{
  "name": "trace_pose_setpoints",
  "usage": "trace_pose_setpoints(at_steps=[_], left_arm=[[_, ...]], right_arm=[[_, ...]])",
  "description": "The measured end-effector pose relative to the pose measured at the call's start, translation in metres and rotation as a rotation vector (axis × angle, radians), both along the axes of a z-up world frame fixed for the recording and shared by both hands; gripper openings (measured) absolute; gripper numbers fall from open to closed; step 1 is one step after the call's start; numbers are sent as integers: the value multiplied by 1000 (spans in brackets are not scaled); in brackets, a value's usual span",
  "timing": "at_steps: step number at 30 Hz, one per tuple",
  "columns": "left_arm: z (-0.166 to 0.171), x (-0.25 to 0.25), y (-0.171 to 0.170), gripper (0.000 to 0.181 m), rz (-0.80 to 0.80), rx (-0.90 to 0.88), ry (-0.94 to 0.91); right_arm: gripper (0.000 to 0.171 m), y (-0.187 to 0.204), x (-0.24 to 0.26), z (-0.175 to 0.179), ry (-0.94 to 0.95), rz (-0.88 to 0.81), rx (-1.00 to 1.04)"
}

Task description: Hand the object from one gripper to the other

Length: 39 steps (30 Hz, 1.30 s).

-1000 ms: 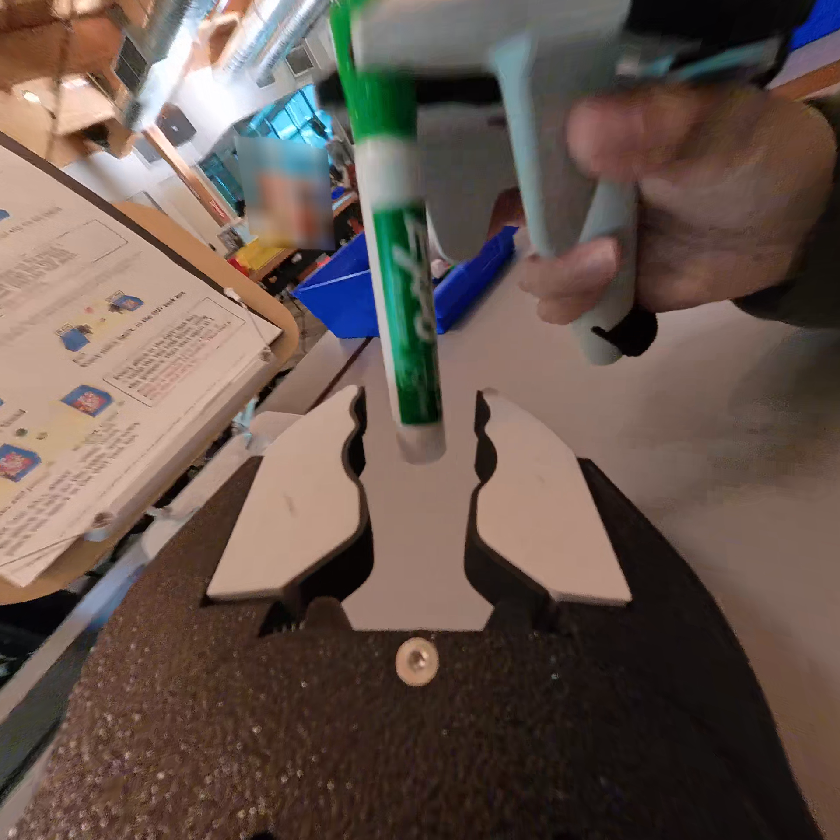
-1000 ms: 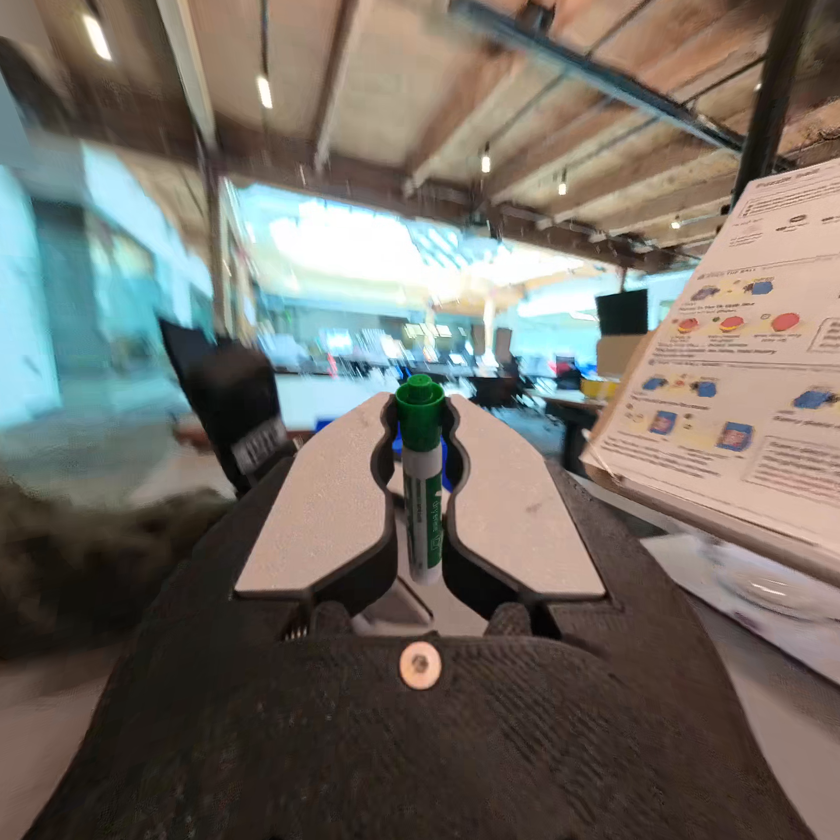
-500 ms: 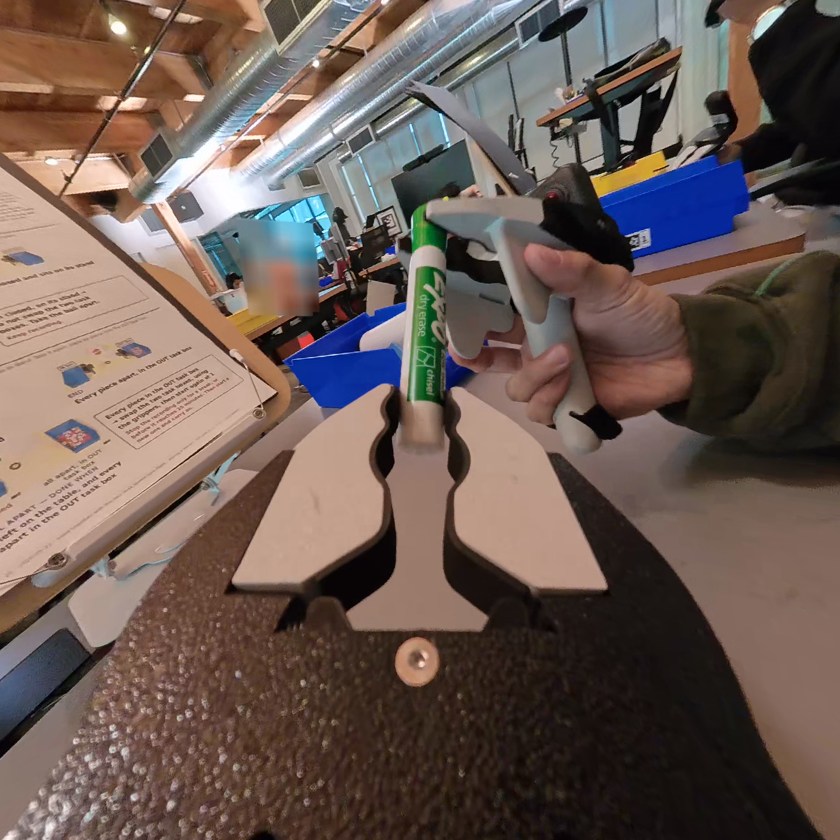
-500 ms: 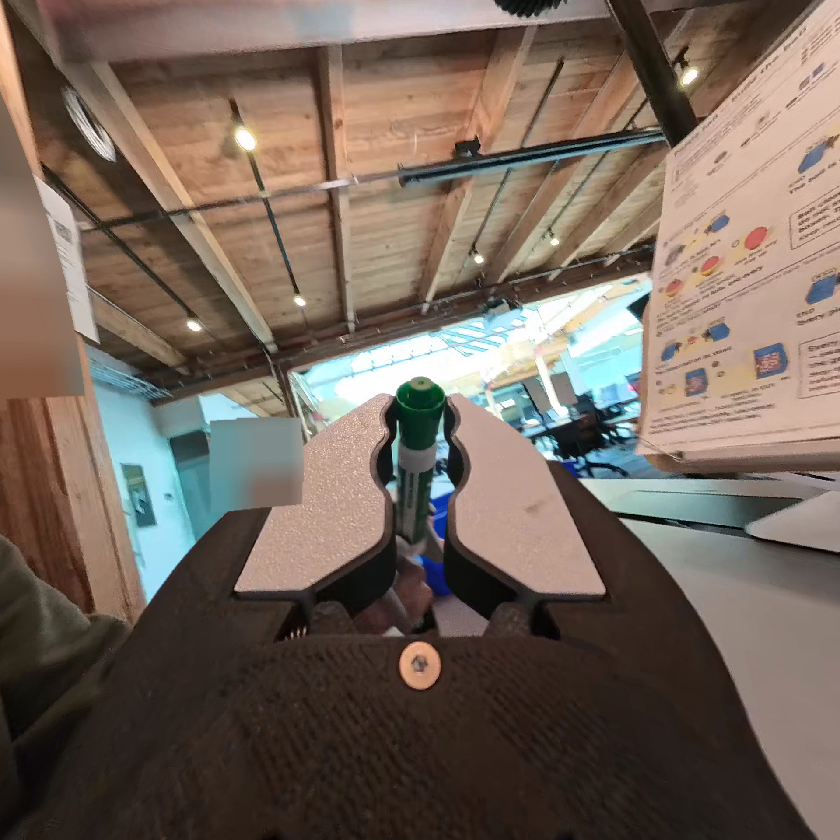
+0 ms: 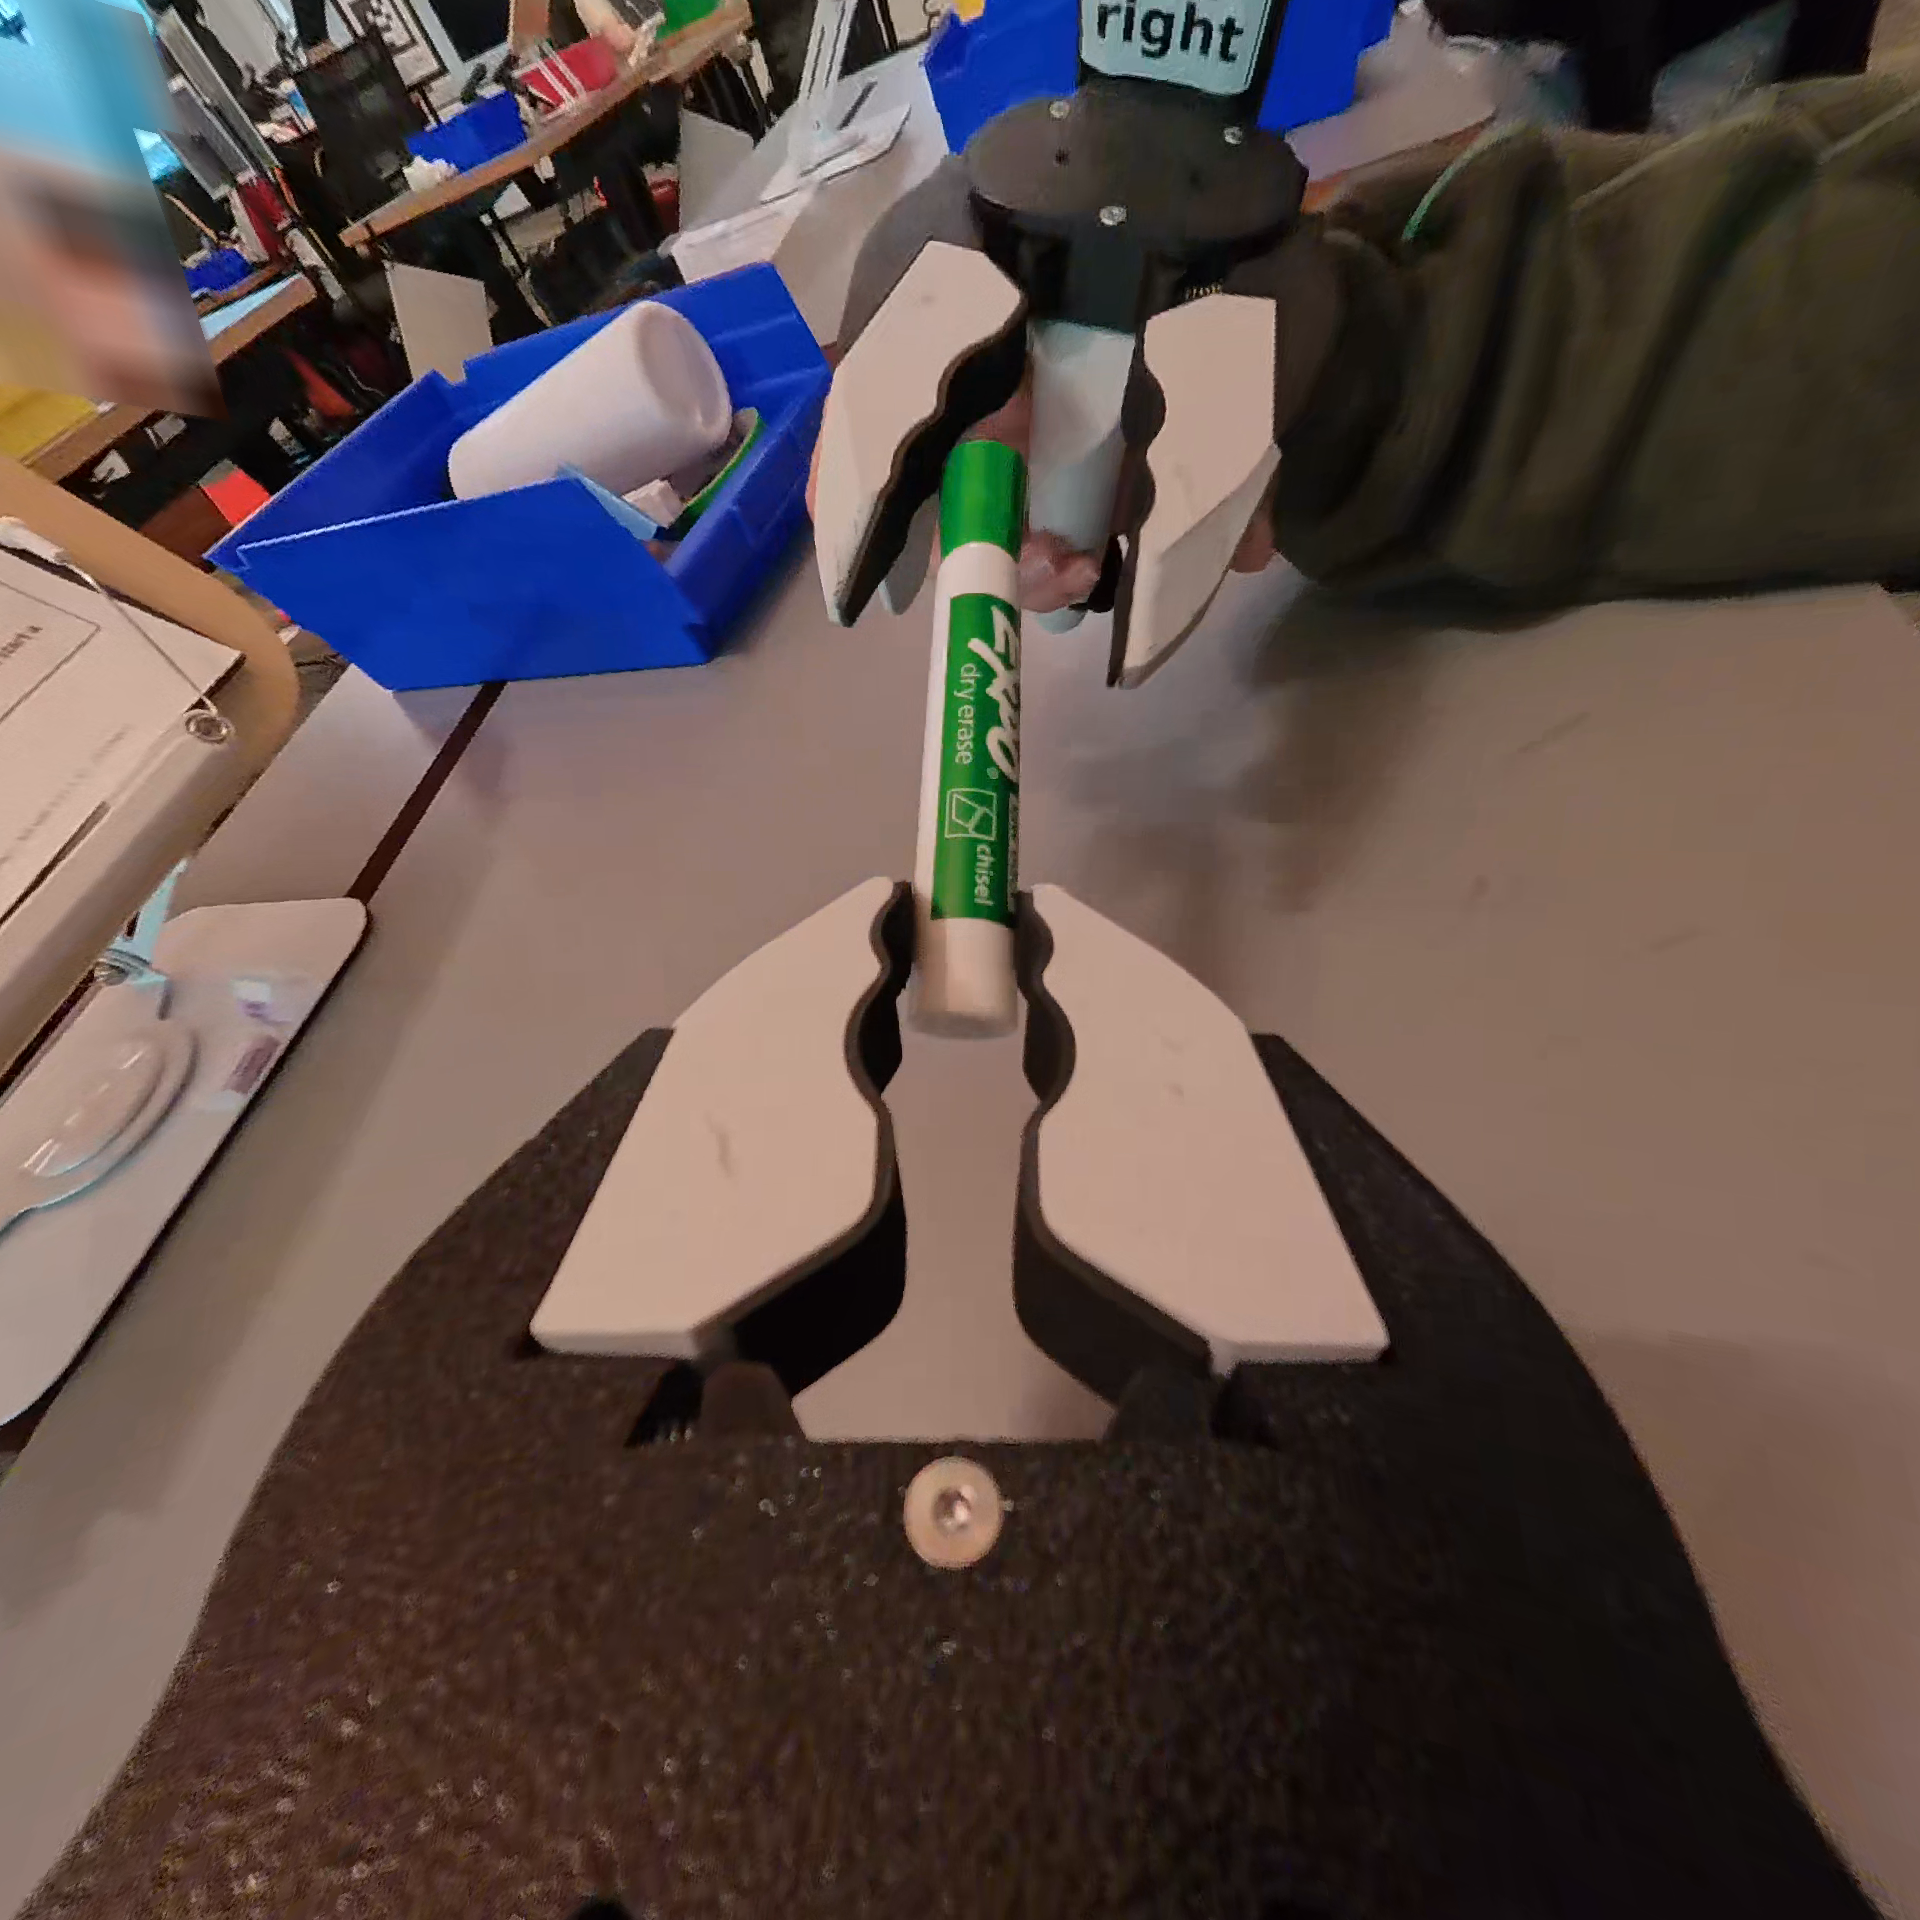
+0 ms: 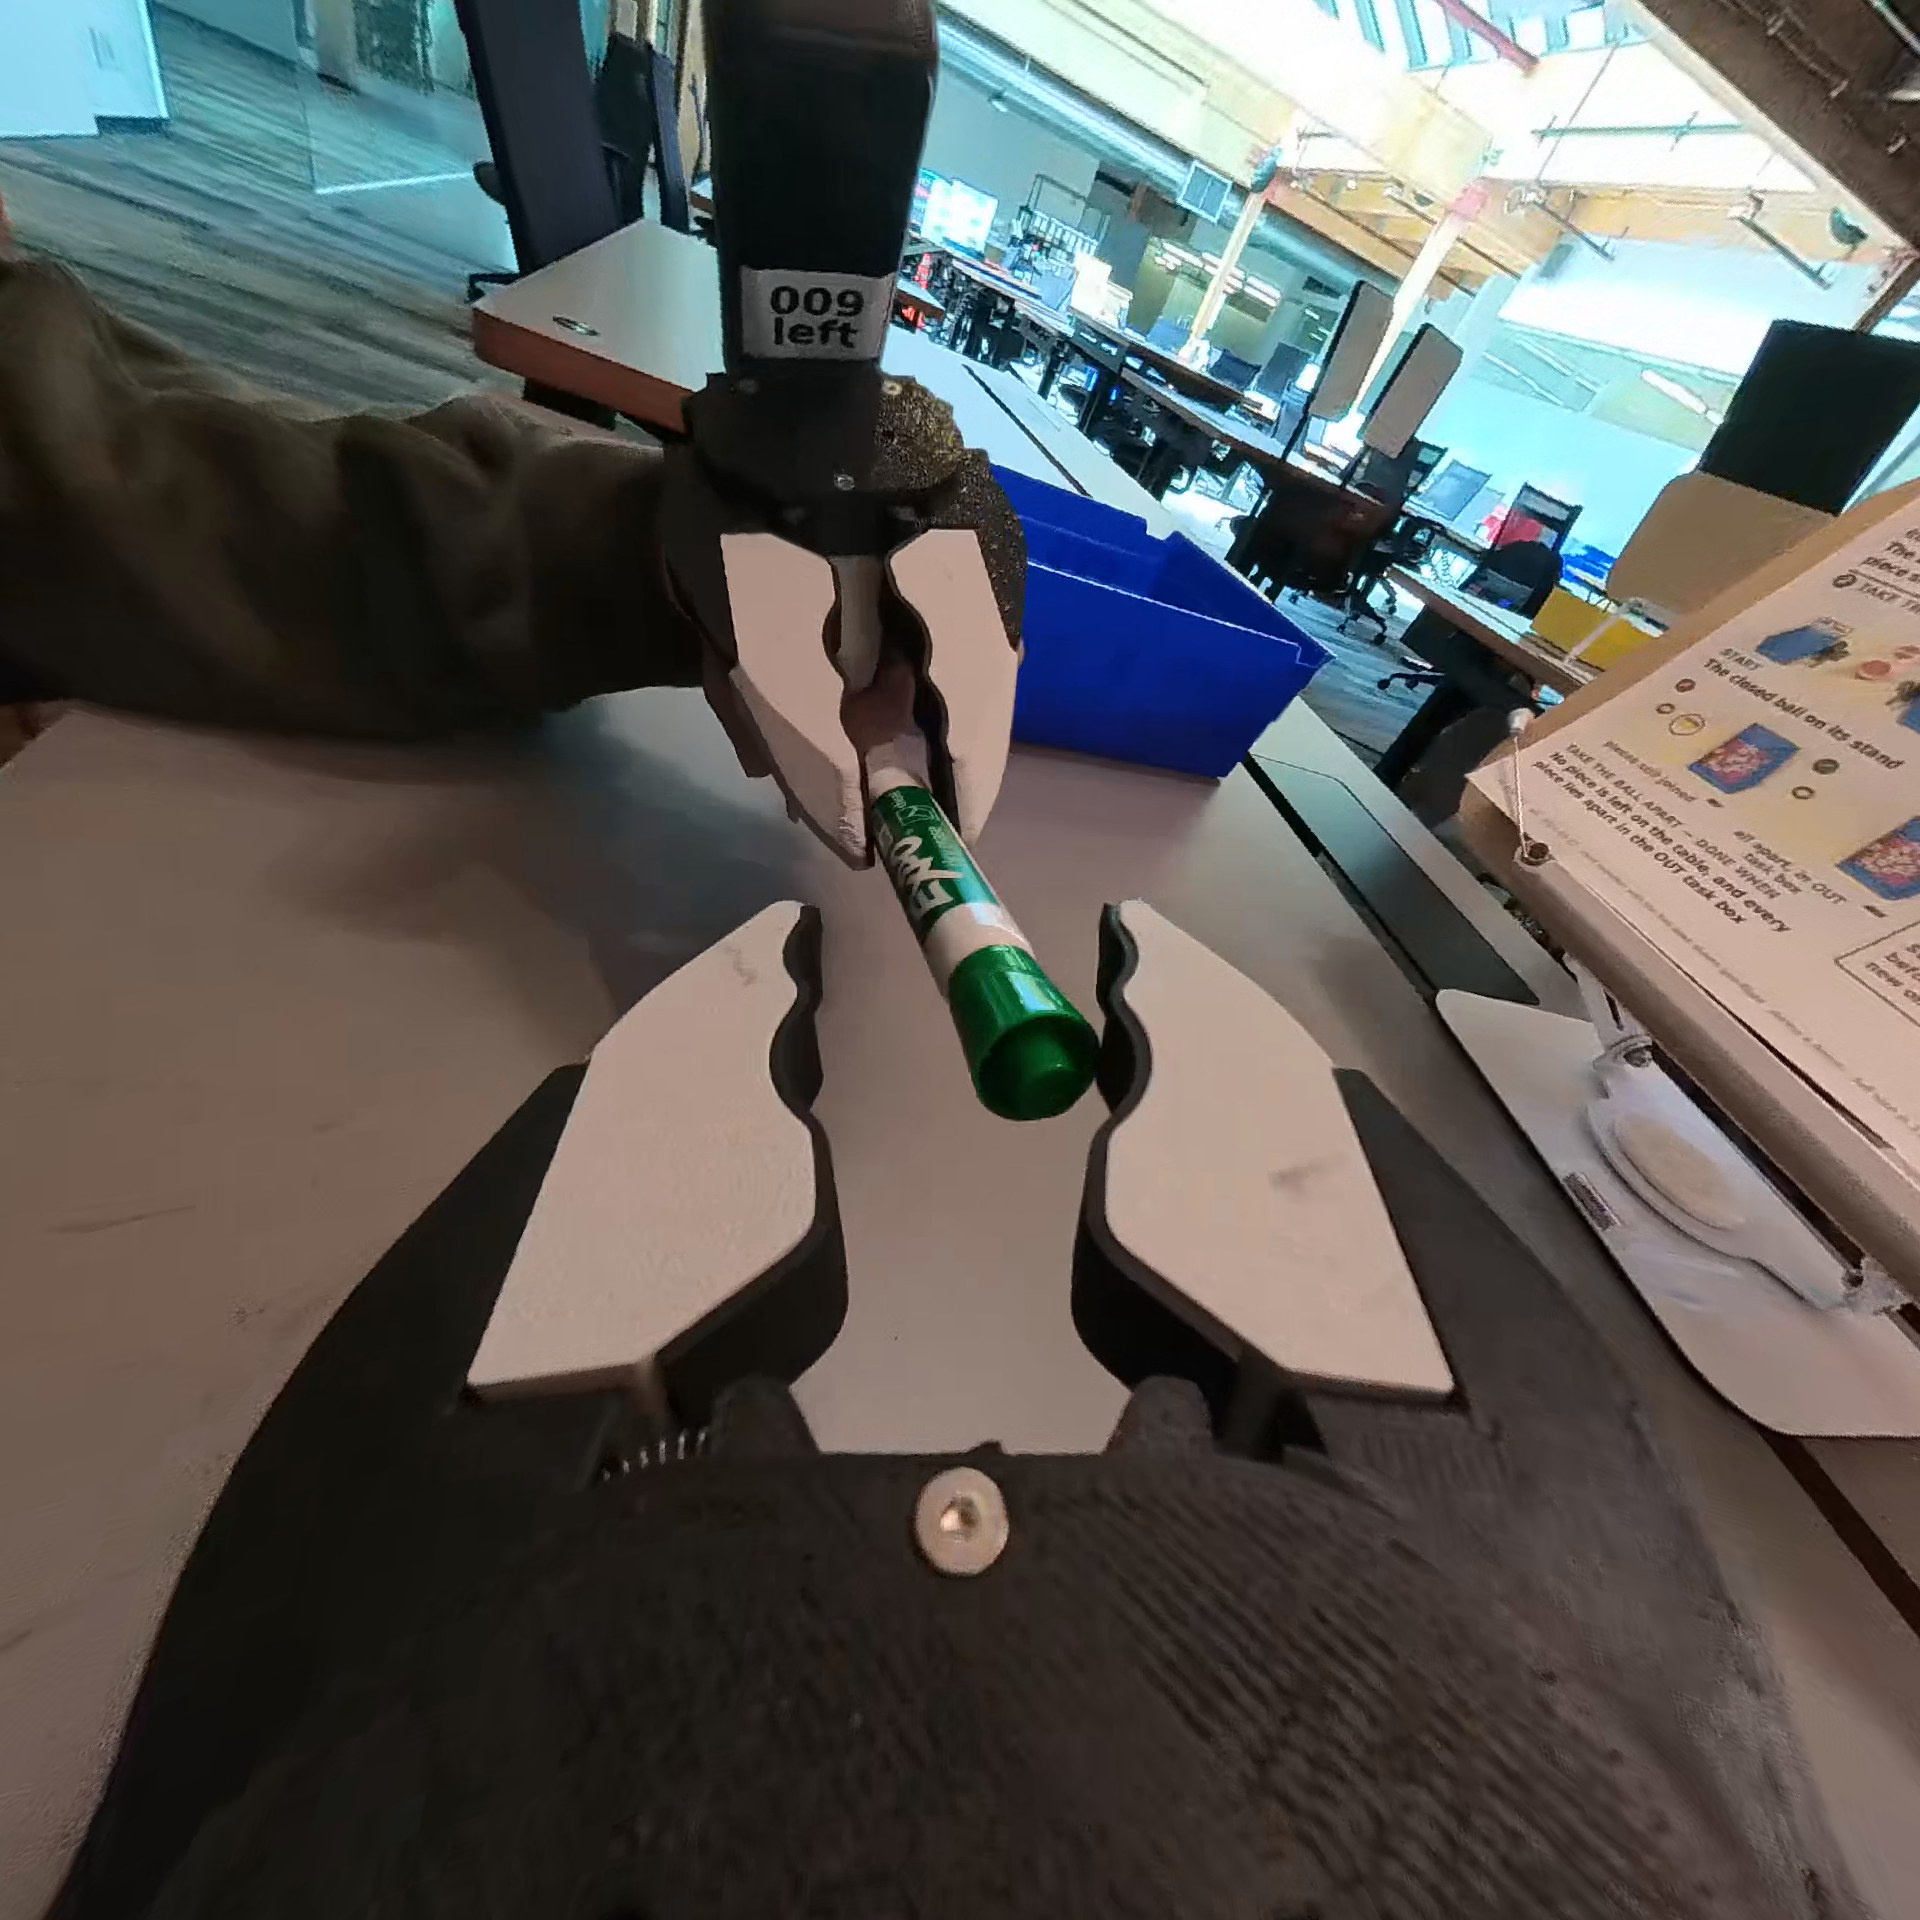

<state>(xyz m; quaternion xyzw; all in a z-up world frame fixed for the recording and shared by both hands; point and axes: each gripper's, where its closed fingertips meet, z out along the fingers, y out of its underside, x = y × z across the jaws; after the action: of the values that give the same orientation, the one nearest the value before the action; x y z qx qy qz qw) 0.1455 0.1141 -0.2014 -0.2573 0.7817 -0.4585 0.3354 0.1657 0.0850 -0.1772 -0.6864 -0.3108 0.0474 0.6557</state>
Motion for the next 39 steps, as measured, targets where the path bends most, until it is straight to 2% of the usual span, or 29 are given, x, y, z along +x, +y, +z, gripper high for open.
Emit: trace_pose_setpoints(at_steps=[6,10,14,17,21,24,28,29,35,39], left_arm=[[-1,-7,-4,19,-50,-8,21],[-3,-12,-5,19,-83,0,29],[1,-11,-5,19,-84,-47,10],[22,-1,4,32,15,-185,-67],[44,11,7,51,83,-419,-83],[60,13,-5,50,15,-669,-66],[71,11,-10,29,-44,-822,-80],[73,11,-9,22,-45,-836,-87],[73,8,-8,19,-44,-761,-114],[70,14,1,19,40,-693,-125]], right_arm=[[39,2,0,-5,-6,-2,-7],[21,-3,-11,-13,-8,87,-65],[20,-4,-14,-8,22,115,-65],[19,-2,-7,11,133,86,9],[19,-2,10,45,398,43,164],[19,3,15,50,494,17,233],[20,9,0,46,540,79,215],[19,9,-4,45,543,94,209],[25,14,-4,38,507,49,161],[40,22,11,23,223,-159,166]])
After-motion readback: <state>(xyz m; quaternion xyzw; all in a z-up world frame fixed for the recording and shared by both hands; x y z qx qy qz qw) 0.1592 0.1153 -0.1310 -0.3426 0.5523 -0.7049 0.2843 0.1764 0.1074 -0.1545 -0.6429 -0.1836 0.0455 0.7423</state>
